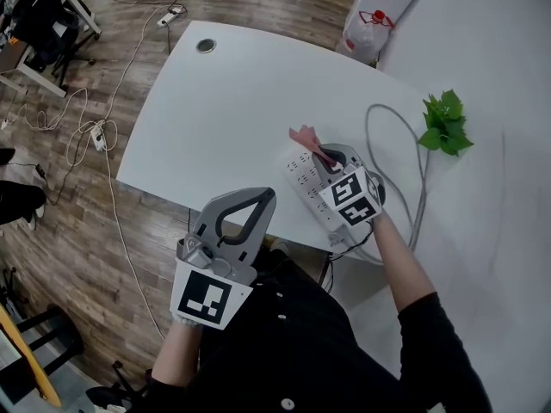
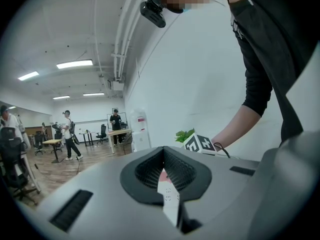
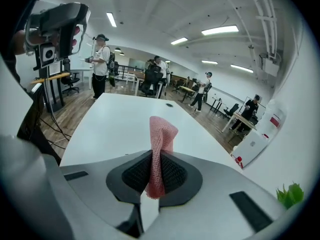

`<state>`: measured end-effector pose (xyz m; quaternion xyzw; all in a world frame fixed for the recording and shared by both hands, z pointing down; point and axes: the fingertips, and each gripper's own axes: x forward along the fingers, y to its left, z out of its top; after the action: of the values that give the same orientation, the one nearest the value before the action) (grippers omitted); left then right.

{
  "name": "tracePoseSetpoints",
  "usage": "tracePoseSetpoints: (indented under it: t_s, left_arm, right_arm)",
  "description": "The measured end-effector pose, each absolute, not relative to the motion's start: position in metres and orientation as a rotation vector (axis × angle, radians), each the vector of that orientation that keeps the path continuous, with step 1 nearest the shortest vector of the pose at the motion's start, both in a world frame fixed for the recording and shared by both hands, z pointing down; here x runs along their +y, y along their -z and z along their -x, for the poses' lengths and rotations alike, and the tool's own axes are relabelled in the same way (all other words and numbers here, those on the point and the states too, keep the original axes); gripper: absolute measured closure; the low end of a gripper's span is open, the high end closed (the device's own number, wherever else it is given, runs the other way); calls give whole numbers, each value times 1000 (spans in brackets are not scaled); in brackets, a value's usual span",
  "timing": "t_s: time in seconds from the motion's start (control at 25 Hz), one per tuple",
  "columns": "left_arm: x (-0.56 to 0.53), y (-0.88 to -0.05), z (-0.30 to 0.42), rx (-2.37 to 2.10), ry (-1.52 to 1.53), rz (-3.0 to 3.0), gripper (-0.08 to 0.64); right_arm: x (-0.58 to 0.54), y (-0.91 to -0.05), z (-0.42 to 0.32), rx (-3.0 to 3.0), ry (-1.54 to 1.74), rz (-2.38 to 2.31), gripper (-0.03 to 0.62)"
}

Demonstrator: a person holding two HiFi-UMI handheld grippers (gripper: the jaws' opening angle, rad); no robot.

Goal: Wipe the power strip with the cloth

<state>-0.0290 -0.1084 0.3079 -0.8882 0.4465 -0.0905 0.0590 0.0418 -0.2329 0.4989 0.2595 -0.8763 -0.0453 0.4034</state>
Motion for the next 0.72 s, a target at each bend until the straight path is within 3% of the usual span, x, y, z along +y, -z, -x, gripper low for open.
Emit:
tracePoseSetpoints:
  t_s: [0.72]
  left_arm:
    - [-108,-313,39,1374,305,2686,546]
  right_arm:
    - [-232,-558,-33,-2105,68,-436,538]
